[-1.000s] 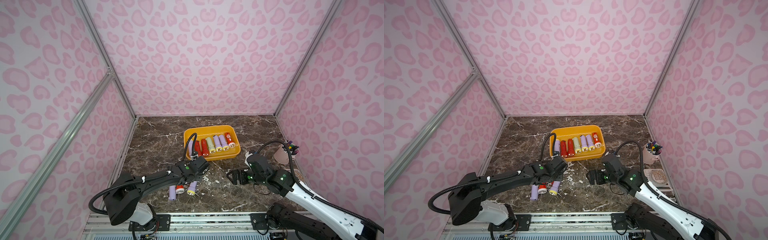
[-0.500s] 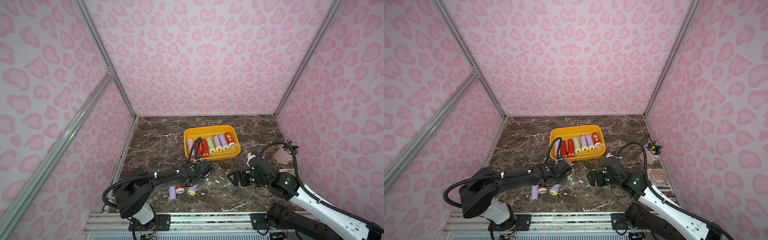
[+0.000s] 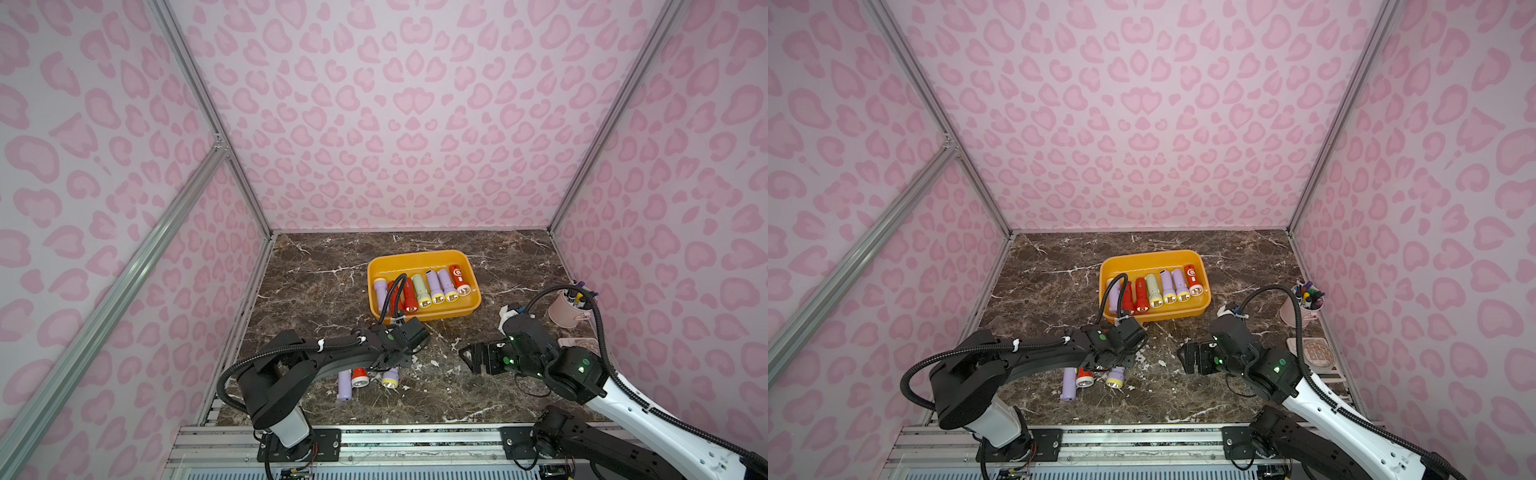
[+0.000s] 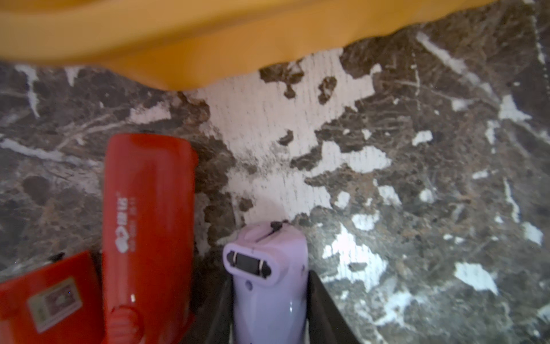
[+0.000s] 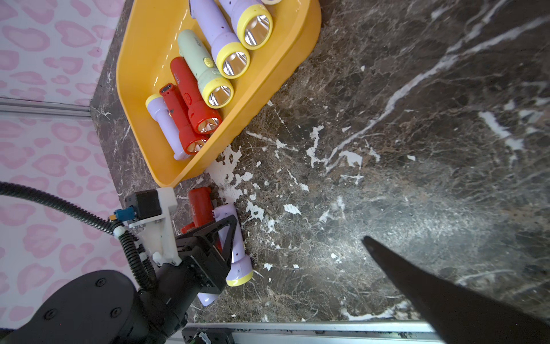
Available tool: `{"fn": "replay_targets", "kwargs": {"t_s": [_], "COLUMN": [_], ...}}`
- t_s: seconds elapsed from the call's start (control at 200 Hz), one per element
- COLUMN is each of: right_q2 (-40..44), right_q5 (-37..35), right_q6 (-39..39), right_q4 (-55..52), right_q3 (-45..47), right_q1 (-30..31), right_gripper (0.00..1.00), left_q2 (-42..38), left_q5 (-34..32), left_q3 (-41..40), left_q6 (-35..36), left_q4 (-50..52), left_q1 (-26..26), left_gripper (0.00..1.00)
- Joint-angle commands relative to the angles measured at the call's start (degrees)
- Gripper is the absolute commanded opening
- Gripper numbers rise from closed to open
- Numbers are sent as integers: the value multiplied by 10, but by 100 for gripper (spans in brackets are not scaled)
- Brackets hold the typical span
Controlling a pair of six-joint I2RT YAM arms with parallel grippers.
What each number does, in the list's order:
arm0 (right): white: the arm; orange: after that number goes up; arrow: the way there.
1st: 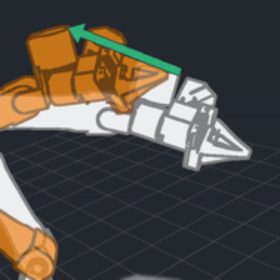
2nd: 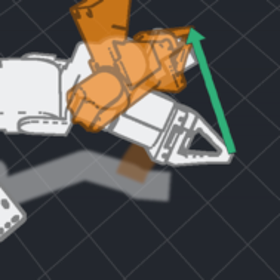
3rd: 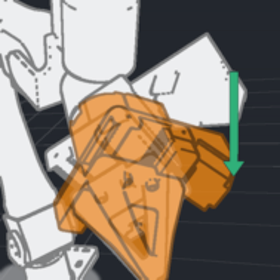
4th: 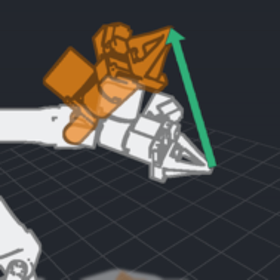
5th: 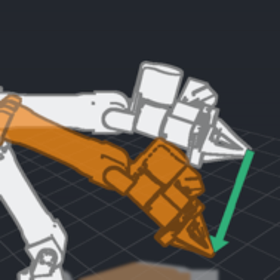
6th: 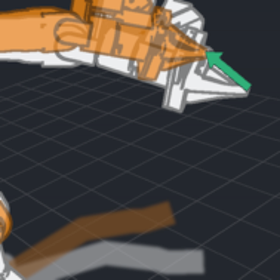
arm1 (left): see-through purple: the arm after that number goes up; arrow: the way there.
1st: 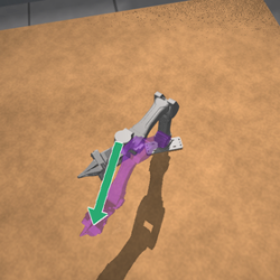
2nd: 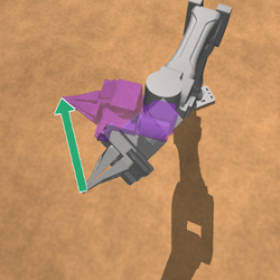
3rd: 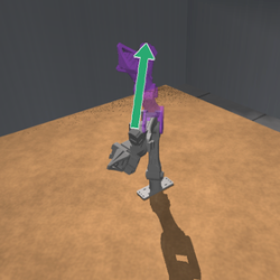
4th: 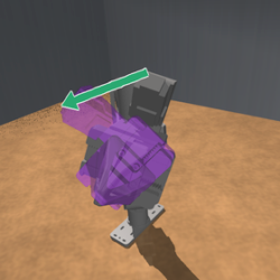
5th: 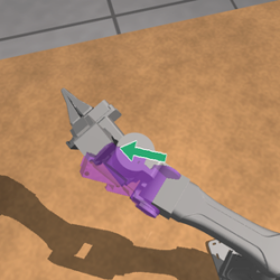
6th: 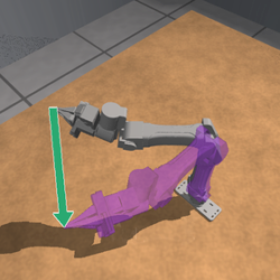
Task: Put the flashlights into the storage boxes
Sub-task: Pick up the flashlight from the center of the board, then place the flashlight at the storage box.
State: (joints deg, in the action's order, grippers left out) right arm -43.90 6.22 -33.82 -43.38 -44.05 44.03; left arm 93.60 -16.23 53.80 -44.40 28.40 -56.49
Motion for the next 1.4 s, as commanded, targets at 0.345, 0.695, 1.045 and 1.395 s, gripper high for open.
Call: {"fn": "replay_targets", "kwargs": {"t_s": [0.345, 0.695, 1.045, 1.395], "right_q2": [-14, -66, -146, -209], "right_q5": [-6, 6, 53, 85], "right_q6": [32, 68, 108, 131], "right_q4": [-5, -8, 7, 34], "right_q3": [-30, -85, -103, -103], "right_q1": [-3, -21, -84, -127], "right_gripper": [99, 99, 99, 99], "left_q2": [-26, 67, 194, 273], "left_q5": [-70, -50, 14, 69], "left_q3": [202, 369, 450, 451], "left_q6": [83, 169, 159, 117], "left_q4": [148, 119, 35, -17], "left_q1": [17, 134, 208, 210], "left_gripper": [14, 14, 11, 11]}}
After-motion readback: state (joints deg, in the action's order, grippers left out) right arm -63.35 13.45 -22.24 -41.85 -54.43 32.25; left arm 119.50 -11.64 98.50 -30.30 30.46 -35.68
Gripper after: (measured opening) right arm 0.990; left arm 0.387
